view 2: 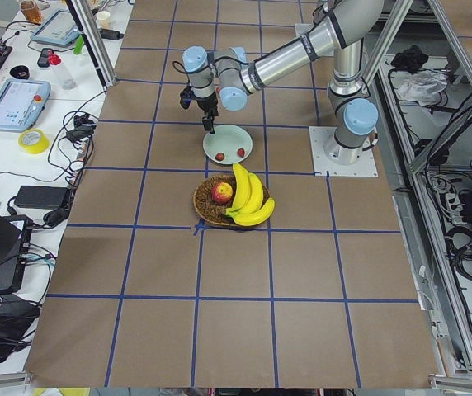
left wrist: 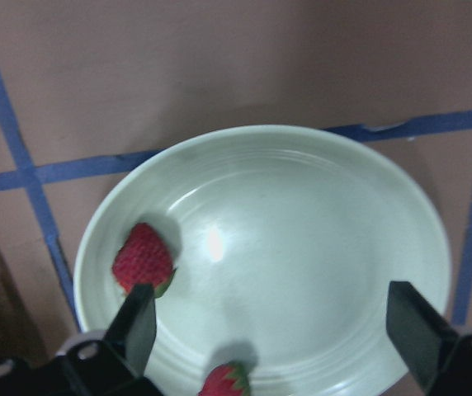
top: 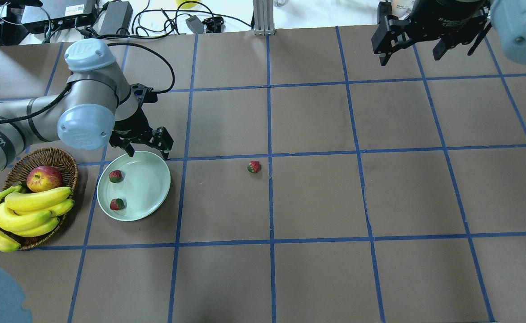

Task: Collect all strawberries into plate
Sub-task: 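Reach the left gripper to the last strawberry and grasp it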

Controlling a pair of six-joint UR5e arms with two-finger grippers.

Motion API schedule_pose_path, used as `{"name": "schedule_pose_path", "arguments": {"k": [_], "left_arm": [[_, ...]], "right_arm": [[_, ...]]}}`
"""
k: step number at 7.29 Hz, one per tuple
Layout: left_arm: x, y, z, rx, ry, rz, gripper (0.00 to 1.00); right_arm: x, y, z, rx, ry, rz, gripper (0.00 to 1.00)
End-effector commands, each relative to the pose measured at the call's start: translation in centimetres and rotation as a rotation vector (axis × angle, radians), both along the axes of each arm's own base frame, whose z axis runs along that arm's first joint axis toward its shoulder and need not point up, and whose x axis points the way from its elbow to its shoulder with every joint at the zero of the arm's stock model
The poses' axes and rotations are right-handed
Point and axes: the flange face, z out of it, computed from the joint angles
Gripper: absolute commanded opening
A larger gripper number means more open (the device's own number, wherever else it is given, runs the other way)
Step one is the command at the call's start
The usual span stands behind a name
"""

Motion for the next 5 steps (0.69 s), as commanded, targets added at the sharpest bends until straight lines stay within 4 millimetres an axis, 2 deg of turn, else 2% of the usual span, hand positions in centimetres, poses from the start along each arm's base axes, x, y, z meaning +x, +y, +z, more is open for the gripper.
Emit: {"name": "schedule_pose_path", "arguments": {"k": [1, 2, 3, 4, 5], "left_arm": [[-8.7, 0.1, 0.2, -0.099, 0.153, 0.083, 1.00], [-11.3, 0.3, -0.1, -0.115, 0.202, 0.076, 1.00], [-13.0, 0.5, -0.8, -0.128, 0.229, 0.061, 1.00], [-14.0, 0.1, -1.8, -0.154, 0.246, 0.069, 1.00], [-14.9, 0.2, -3.8, -0.149, 0.259, 0.053, 1.00]], "right_arm": [[0.0, 0.0, 0.0, 0.001, -0.001, 0.000, 1.00], [0.0, 0.0, 0.0, 0.000, -0.001, 0.000, 1.00], [0.0, 0.0, 0.0, 0.001, -0.001, 0.000, 1.00], [0.1, 0.0, 0.0, 0.000, -0.001, 0.001, 1.00], [0.1, 0.0, 0.0, 0.000, -0.001, 0.001, 1.00]]}}
